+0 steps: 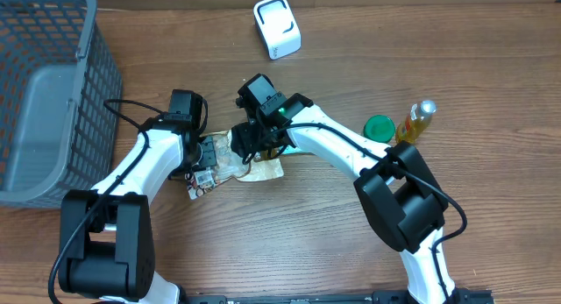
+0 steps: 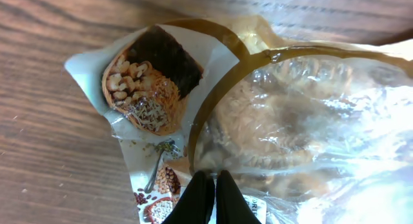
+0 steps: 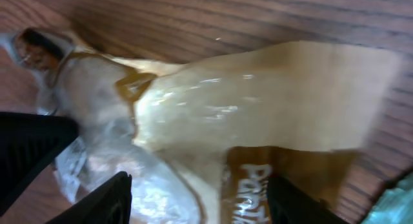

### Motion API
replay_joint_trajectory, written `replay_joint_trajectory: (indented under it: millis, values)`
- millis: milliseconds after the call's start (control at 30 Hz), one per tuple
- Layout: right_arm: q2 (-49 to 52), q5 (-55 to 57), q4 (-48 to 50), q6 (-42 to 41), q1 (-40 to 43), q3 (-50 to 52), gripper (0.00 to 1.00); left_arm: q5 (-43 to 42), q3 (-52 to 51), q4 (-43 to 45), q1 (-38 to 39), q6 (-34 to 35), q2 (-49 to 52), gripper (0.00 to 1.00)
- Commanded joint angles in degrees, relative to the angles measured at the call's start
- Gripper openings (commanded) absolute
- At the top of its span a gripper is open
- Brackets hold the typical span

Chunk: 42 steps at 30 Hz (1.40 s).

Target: Scan the item barcode

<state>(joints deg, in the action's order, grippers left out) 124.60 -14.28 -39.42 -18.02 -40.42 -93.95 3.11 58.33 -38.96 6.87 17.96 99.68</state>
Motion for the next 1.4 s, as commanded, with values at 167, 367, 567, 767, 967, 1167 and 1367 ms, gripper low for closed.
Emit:
replay_joint_trajectory:
  millis: [167, 367, 567, 767, 967, 1167, 1367]
  values:
    - [5.2, -6.3, 1.9, -3.4, 0.4, 0.0, 0.62, -5.2, -2.0, 0.9, 0.5, -2.4, 4.0, 0.04]
    - [3.2, -10.1, 2.0, -2.4, 1.3, -0.1, 0.62, -7.2, -2.0, 1.6, 0.4, -3.7, 4.0, 0.04]
    - [0.4, -9.8, 1.9, -1.4, 1.9, -0.1, 0.72, -7.3, -2.0, 2.6, 0.4, -3.8, 4.1, 0.04]
    - [-2.1, -7.5, 0.5, 0.3, 2.6, -1.0, 0.82, -7.2, -2.1, 2.6, 0.4, -3.8, 4.1, 0.04]
    - [-2.8, 3.4, -0.5, 0.2, 2.6, -0.6, 0.87, -7.0, -2.1, 2.8, 0.1, -3.8, 4.1, 0.04]
    - [-1.0, 5.4, -0.5, -0.1, 2.5, -0.1, 0.89, -7.0, -2.3, 2.9, 0.1, -3.8, 4.1, 0.04]
    - [2.4, 1.6, -0.3, -2.9, 2.2, 1.0, 0.91, -7.1, -3.7, 3.7, 0.1, -3.8, 4.1, 0.04]
